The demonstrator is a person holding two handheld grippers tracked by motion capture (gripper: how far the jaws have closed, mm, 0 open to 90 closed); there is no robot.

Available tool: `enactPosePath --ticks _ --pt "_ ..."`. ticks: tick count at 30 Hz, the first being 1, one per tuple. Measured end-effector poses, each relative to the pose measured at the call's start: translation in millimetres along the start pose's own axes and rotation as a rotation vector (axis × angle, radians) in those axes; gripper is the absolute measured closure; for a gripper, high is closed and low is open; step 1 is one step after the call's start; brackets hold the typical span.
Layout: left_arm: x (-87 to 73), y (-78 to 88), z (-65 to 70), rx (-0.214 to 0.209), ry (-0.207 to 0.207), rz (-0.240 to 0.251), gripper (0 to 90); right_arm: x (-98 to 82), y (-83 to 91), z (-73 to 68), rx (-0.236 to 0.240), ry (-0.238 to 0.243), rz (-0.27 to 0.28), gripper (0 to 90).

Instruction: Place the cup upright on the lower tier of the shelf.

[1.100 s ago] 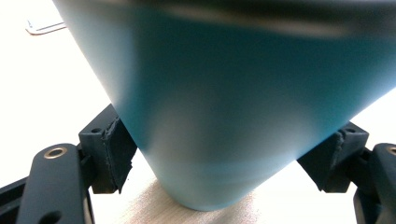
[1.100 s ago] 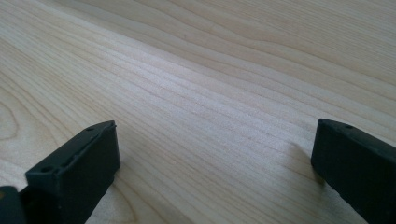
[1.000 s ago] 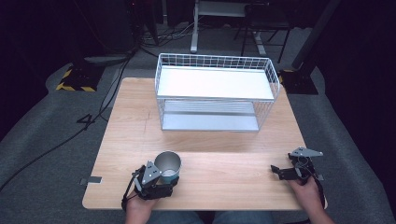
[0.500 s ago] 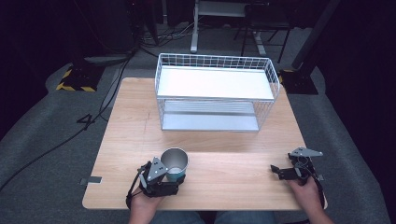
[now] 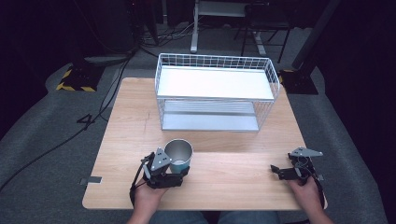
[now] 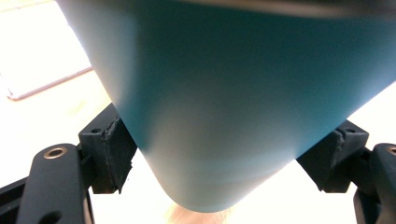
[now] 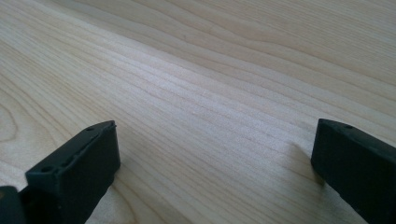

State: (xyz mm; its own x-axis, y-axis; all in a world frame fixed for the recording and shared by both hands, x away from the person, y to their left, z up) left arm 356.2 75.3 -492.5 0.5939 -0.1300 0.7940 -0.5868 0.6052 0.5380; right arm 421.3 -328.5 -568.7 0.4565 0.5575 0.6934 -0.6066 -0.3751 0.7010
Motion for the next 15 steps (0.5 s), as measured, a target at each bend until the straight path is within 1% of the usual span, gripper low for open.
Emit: enactPosePath --ticks 3,4,9,11,12,15 --pt "7.8 -1.7 1.9 -0.004 -0.005 0.005 22.3 0.0 0.0 0.0 0.0 0.0 0.0 1.6" --pt "10.2 -2.8 3.2 -0.008 0.001 0.008 22.3 0.0 0.0 0.0 0.0 0.0 0.0 1.6" --pt "20.3 -8.8 7.2 -0.015 -0.017 0.01 22.3 0.0 0.0 0.0 0.0 0.0 0.0 1.6" --pt "22.8 -11.9 9.2 -0.023 -0.006 0.01 22.3 0.0 0.0 0.0 0.0 0.0 0.0 1.6" --pt "24.7 -13.9 9.8 -0.028 -0.009 0.013 22.2 0.0 0.0 0.0 0.0 0.0 0.0 1.6" --pt "28.7 -19.4 11.9 -0.036 0.009 0.018 22.2 -0.1 0.0 0.0 0.0 0.0 0.0 1.6"
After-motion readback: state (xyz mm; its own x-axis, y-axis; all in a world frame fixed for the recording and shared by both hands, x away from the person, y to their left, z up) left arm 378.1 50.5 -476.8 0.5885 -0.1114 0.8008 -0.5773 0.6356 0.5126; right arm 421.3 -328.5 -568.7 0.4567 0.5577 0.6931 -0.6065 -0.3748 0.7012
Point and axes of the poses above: each handheld gripper's, and its own axes: y roughly backward along the jaws, x roughly out of its top, z roughly to its right, the point moved 9 cm from there along -y, roughly forward along the jaws, and after that the axes turned 13 degrees about y, right-handed, at the moved point
